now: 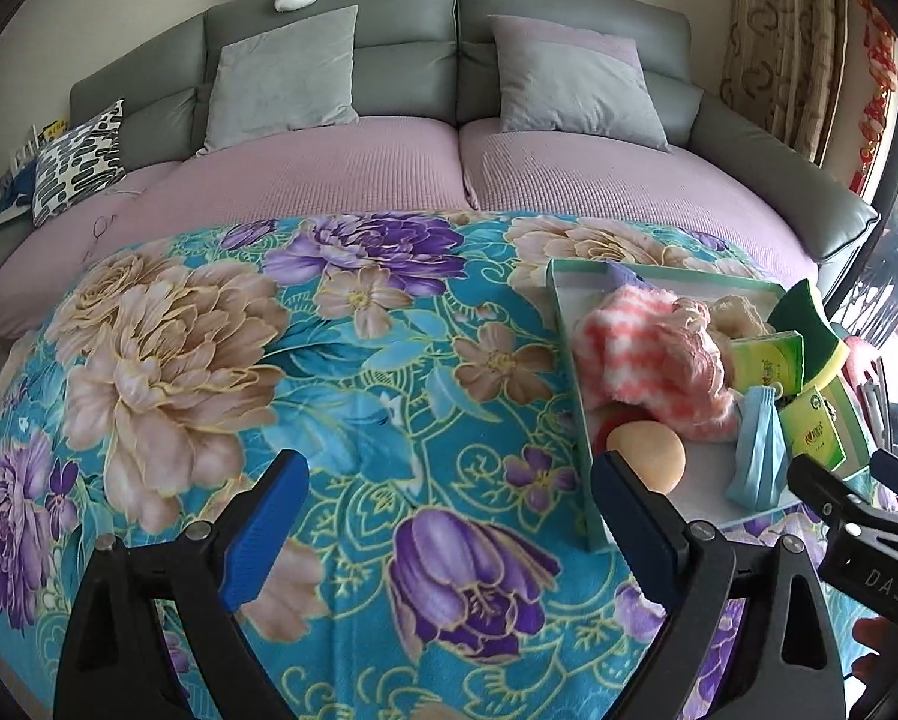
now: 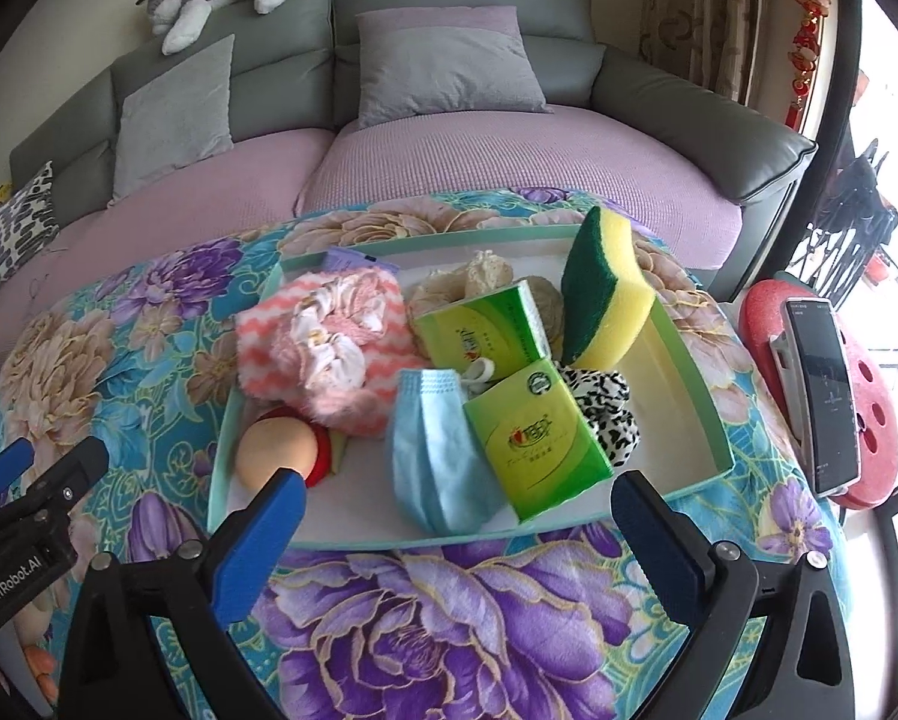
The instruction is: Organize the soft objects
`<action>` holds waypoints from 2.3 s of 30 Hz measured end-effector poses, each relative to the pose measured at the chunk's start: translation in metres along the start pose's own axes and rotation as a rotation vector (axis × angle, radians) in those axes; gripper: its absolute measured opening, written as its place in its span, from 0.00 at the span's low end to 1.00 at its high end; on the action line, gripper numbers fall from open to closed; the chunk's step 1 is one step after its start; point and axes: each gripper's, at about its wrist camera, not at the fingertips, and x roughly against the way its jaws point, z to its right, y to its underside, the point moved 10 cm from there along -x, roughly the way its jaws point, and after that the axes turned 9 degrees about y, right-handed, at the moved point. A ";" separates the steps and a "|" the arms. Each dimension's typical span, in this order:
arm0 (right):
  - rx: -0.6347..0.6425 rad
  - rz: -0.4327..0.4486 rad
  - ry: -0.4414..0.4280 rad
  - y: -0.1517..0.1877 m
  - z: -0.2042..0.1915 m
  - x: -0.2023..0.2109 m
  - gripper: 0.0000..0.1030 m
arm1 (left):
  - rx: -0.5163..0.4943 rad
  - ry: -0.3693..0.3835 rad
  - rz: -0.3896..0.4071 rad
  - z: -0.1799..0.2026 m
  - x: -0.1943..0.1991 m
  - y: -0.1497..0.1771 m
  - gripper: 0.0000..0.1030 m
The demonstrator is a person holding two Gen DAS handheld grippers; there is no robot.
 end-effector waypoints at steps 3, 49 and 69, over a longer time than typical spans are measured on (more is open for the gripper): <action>0.014 -0.007 -0.002 0.006 -0.005 0.002 1.00 | -0.005 -0.012 -0.008 -0.005 0.004 0.006 0.93; 0.019 -0.066 -0.023 0.043 -0.016 0.006 1.00 | 0.031 -0.122 -0.049 -0.042 0.016 0.043 0.92; 0.038 -0.060 -0.010 0.042 -0.019 -0.003 1.00 | 0.018 -0.151 -0.058 -0.044 0.004 0.048 0.92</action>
